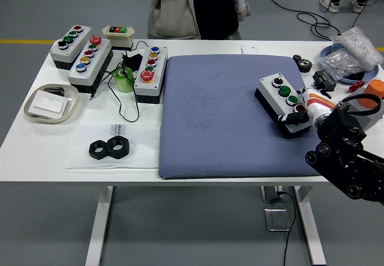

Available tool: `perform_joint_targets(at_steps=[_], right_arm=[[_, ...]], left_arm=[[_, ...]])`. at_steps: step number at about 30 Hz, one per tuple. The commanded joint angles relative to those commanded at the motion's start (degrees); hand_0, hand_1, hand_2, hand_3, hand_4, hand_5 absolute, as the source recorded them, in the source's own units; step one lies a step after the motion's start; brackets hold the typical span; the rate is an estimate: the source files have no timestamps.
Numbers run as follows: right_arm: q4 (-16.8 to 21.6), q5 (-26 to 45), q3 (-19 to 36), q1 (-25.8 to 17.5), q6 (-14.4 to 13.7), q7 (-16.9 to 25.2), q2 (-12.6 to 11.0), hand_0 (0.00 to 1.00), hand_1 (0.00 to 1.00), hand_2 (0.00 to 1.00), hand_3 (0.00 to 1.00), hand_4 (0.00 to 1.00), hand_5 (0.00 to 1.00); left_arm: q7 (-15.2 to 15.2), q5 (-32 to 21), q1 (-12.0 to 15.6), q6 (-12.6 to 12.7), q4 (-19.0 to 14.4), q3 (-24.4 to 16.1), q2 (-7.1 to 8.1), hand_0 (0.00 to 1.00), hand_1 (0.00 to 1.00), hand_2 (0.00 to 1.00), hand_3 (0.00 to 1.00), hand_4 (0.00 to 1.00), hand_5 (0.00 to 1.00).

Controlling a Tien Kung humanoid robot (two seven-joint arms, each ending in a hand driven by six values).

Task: Pick up the button,place it on the desk,press the button,press the button

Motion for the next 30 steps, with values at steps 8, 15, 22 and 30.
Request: perform_joint_targets(at_steps=[8, 15, 22, 30], right_arm=[[3.50, -0.57, -5.15, 1.67, 1.63, 5.06, -4.35, 0.489, 0.364, 0.428, 0.627, 0.872, 0.159], [5.78, 2.35, -8.39, 1.98, 3.71, 16.95, -7.68, 0.488, 0.360, 0.424, 0.601, 0.819, 0.125], [6.96, 1.08, -9.48, 2.22, 3.91, 30.27, -9.65, 0.488, 0.371, 0.428, 0.601, 0.789, 0.090], [6.04, -4.79, -10.27, 3.93, 3.03, 38.39, -10.21, 0.476, 0.369, 0.428, 0.598, 0.793, 0.088]], left_arm=[[0.10, 0.14, 0.03, 0.02, 0.00, -0.16, -0.05, 0.683, 0.643, 0.738, 0.786, 0.694, 0.998], [0.26, 0.88, 0.21, -0.03, 0.03, -0.58, -0.07, 0.683, 0.642, 0.738, 0.786, 0.692, 0.998], [0.37, 1.37, 0.38, -0.04, 0.04, -0.91, -0.10, 0.683, 0.641, 0.739, 0.786, 0.693, 0.998], [0.38, 1.26, 0.46, -0.09, 0.00, -0.74, -0.03, 0.683, 0.641, 0.739, 0.786, 0.695, 0.998]])
